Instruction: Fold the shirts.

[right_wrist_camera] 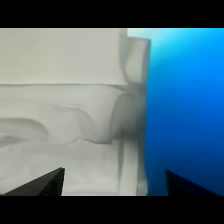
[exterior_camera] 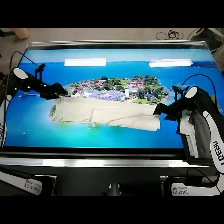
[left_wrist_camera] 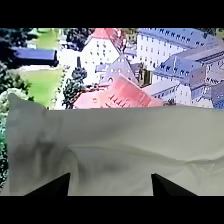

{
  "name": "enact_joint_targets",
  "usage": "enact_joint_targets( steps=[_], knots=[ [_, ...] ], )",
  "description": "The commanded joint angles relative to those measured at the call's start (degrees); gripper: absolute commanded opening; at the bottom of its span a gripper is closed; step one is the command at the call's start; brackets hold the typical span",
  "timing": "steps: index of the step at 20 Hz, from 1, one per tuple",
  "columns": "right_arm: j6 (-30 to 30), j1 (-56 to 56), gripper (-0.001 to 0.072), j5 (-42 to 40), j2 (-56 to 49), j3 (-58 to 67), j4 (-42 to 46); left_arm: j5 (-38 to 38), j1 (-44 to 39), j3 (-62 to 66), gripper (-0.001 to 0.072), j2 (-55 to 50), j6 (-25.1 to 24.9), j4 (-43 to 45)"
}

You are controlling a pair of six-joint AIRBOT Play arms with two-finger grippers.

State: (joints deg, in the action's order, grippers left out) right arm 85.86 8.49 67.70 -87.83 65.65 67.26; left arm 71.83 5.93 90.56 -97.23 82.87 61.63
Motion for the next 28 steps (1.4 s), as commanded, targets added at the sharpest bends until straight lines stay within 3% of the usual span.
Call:
enact_joint_targets(
  steps=[1, 4, 5, 6, 7, 8, 9, 11, 16, 20, 23, 25, 26, 28],
  knots=[
    [-0.7, 2.0, 0.0699, 2.0, -3.1, -1.1, -6.1, 2.4, -0.7, 0.6, 0.0600, 5.0, -0.6, -0.2],
    [-0.7, -0.8, 0.0660, -0.5, -7.0, -1.1, -11.2, 2.8, -4.3, 0.6, 0.0598, 8.0, -0.6, -0.2],
    [-0.7, -1.7, 0.0484, -1.6, -7.3, -1.1, -13.0, 3.0, -5.6, 0.6, 0.0592, 8.2, -0.5, -0.2],
    [-0.6, -2.5, 0.0089, -2.5, -7.0, -0.9, -14.3, 3.4, -7.0, 0.5, 0.0590, 8.2, -0.6, -0.2],
    [-1.4, -2.6, 0.0022, -1.3, -6.2, 0.0, -16.1, 3.3, -8.6, 0.0, 0.0493, 8.1, -0.5, -0.2],
    [-3.7, -2.6, 0.0019, 0.7, -4.6, 1.6, -17.7, 2.8, -10.3, -1.1, 0.0202, 7.9, -0.5, -0.2],
    [-4.3, -2.6, 0.0019, 2.9, -2.4, 3.7, -17.6, 1.3, -12.5, -3.0, 0.0023, 7.6, -0.4, -0.3],
    [-3.5, -2.6, 0.0019, 7.0, 3.9, 8.3, -17.4, -4.5, -17.4, -8.8, 0.0024, 6.8, -0.3, -4.8],
    [5.0, -2.6, 0.0019, 14.2, 21.7, 13.4, -18.0, -27.6, -30.1, -24.0, 0.0023, 3.8, -0.9, -30.1],
    [9.9, -2.6, 0.0020, 20.9, 30.7, 13.4, -18.8, -34.6, -41.3, -22.1, 0.0023, -2.9, -15.6, -56.2],
    [13.0, -2.6, 0.0020, 22.0, 33.9, 13.7, -18.9, -34.8, -45.5, -17.3, 0.0024, -8.7, -20.1, -67.9],
    [13.0, -2.6, 0.0020, 20.6, 33.9, 14.8, -18.8, -27.3, -45.0, -13.3, 0.0023, -12.5, -20.4, -68.1],
    [12.9, -2.6, 0.0020, 19.3, 33.3, 14.8, -18.8, -23.9, -43.7, -12.5, 0.0022, -13.0, -22.8, -68.1],
    [12.8, -2.8, 0.0020, 17.6, 30.3, 14.8, -20.0, -22.6, -39.5, -12.6, 0.0020, -10.3, -25.2, -63.6]
  ],
)
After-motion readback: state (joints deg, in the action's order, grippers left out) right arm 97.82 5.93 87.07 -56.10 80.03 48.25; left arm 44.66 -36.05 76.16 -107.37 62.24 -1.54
